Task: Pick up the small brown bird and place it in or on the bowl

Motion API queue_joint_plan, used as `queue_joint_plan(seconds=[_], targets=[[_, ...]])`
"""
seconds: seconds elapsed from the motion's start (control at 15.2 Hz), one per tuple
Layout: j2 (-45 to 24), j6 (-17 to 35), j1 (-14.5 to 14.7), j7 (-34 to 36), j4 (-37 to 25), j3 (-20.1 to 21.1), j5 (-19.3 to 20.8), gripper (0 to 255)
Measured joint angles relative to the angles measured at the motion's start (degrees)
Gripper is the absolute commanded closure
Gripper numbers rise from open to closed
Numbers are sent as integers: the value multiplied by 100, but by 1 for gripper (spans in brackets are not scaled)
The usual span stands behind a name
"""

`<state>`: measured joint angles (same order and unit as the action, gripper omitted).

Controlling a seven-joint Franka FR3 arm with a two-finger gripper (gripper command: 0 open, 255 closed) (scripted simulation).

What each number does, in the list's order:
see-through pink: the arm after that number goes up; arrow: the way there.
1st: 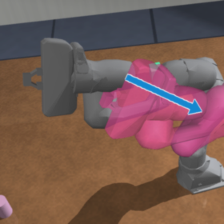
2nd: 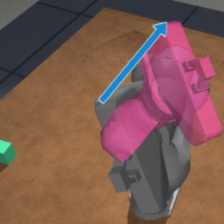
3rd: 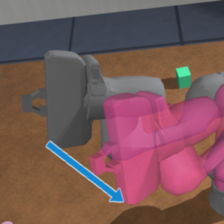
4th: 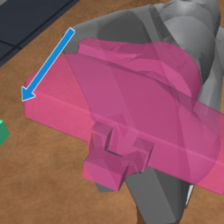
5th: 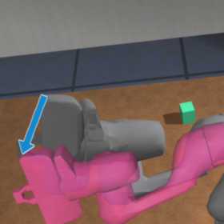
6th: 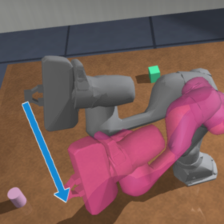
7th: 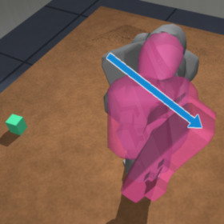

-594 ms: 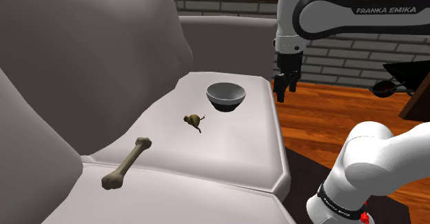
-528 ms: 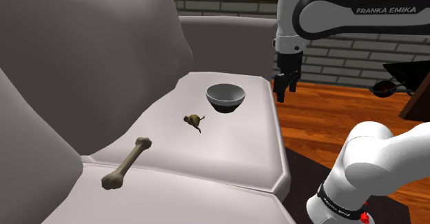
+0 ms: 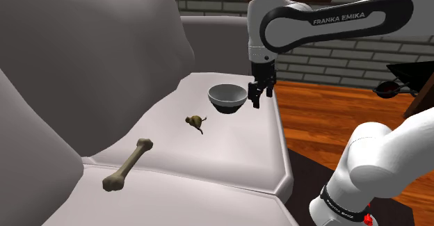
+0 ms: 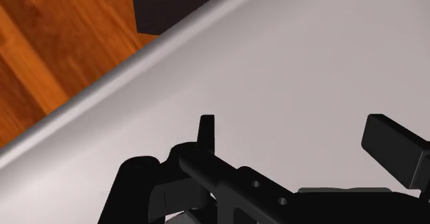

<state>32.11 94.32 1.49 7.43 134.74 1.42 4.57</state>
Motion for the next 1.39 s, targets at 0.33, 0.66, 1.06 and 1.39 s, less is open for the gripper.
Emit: queue_joint_plan(seconds=[0.33,0.66,1.06,1.39], targets=[[-967,479,137,359,-482,322,-29,0],[-2068,800,221,657,-1239,560,95,0],[-3326,904,367,1023,-2344,788,361,0],[-4495,948,569,1327,-3404,902,664,0]])
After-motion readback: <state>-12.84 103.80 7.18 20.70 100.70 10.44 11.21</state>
